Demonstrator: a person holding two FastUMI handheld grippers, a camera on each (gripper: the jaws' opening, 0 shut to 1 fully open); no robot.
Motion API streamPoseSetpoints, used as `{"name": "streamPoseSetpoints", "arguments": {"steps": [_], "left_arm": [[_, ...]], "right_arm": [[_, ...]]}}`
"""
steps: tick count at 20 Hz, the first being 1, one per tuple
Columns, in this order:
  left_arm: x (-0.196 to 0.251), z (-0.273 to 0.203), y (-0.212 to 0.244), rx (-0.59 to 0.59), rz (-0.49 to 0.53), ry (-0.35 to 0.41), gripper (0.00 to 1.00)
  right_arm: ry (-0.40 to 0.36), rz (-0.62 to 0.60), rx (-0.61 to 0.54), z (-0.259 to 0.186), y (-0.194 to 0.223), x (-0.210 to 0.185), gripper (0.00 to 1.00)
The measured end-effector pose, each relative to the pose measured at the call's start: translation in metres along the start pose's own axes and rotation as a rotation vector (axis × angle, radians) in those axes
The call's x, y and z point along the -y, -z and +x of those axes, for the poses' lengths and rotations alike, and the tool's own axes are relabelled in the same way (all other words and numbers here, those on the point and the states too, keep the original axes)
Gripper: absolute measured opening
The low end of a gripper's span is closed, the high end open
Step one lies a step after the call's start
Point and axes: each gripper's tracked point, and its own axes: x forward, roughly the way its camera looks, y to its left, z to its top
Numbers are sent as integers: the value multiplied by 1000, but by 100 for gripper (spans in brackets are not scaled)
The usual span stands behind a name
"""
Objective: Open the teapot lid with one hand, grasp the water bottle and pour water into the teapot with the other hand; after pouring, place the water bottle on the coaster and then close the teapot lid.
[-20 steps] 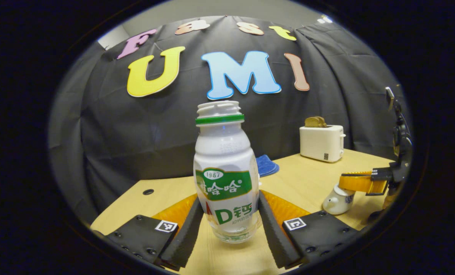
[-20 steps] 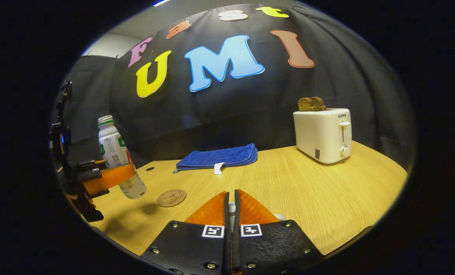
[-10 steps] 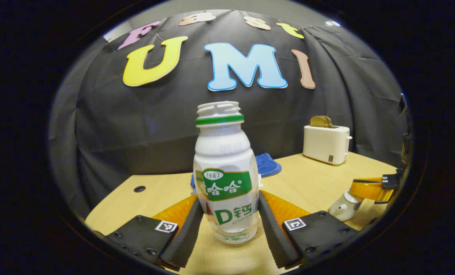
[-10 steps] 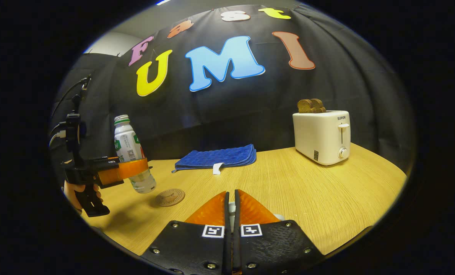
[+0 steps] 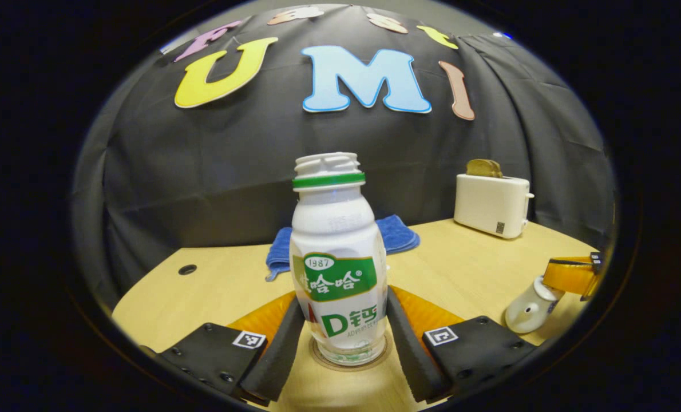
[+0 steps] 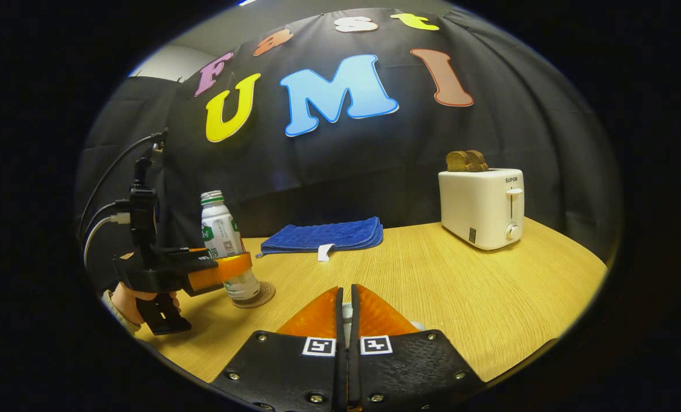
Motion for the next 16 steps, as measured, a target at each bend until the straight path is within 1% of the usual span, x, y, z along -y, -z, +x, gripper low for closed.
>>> {"name": "streamPoseSetpoints", "arguments": {"steps": [2,3,4,5,6,7,8,9,10,11,16], "left_arm": [[-1,5,-1,10,-8,-1,92],[-3,7,1,-5,-26,-4,91],[-5,8,0,0,-55,-5,86],[-7,9,-1,1,-82,-6,92],[-7,10,-2,8,-105,0,92],[-7,12,1,5,-118,3,87],[-7,13,5,-2,-117,2,93],[-8,13,7,-13,-109,-2,90],[-8,13,10,-23,-96,-9,96],[-9,14,10,-30,-86,-10,98],[-3,11,1,-11,-54,-12,99]], "right_arm": [[2,-8,0,1,0,-1,1],[3,-10,1,1,0,0,1],[3,-10,1,0,0,0,1],[3,-9,1,1,-1,0,1],[2,-7,1,0,0,1,1],[2,-5,1,0,0,1,1],[2,-5,1,1,0,0,1],[3,-6,1,1,0,0,1],[3,-8,1,1,-1,0,1],[3,-9,1,1,0,0,1],[3,-8,1,1,-1,0,1]]}}
